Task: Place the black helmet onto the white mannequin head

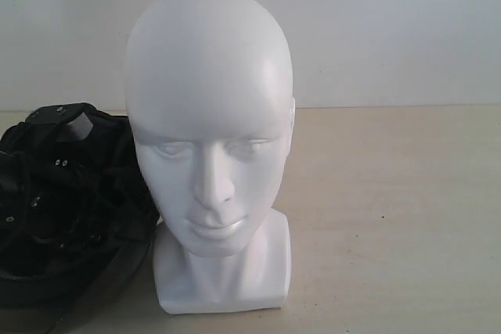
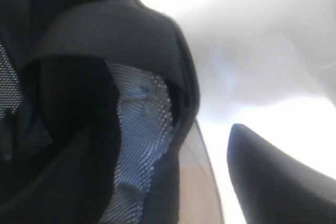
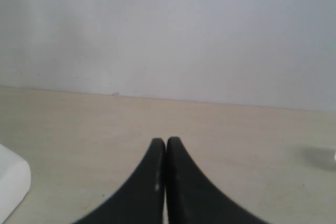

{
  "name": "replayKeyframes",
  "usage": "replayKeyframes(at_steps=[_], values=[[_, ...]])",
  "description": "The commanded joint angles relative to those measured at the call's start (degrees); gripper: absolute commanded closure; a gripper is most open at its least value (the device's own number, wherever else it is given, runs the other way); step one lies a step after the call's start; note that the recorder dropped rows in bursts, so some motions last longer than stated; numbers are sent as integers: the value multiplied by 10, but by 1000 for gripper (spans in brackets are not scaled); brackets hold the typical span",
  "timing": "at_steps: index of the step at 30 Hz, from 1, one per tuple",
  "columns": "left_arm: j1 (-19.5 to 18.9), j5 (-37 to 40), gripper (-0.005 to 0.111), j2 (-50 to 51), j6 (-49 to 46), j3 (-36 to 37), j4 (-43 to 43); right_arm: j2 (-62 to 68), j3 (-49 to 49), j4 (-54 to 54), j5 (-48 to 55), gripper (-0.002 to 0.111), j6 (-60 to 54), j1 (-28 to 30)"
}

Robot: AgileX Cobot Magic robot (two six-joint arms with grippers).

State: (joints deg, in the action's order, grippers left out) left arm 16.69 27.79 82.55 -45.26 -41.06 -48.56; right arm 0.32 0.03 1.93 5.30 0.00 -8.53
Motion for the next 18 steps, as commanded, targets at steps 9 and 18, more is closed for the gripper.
replayKeyframes(at_steps=[9,18], values=[[7,-31,39,9,-49,-3,-50,-3,0,1,-3,108,0,0],[7,-54,39,69,-52,-3,-50,-3,0,1,-3,108,0,0]])
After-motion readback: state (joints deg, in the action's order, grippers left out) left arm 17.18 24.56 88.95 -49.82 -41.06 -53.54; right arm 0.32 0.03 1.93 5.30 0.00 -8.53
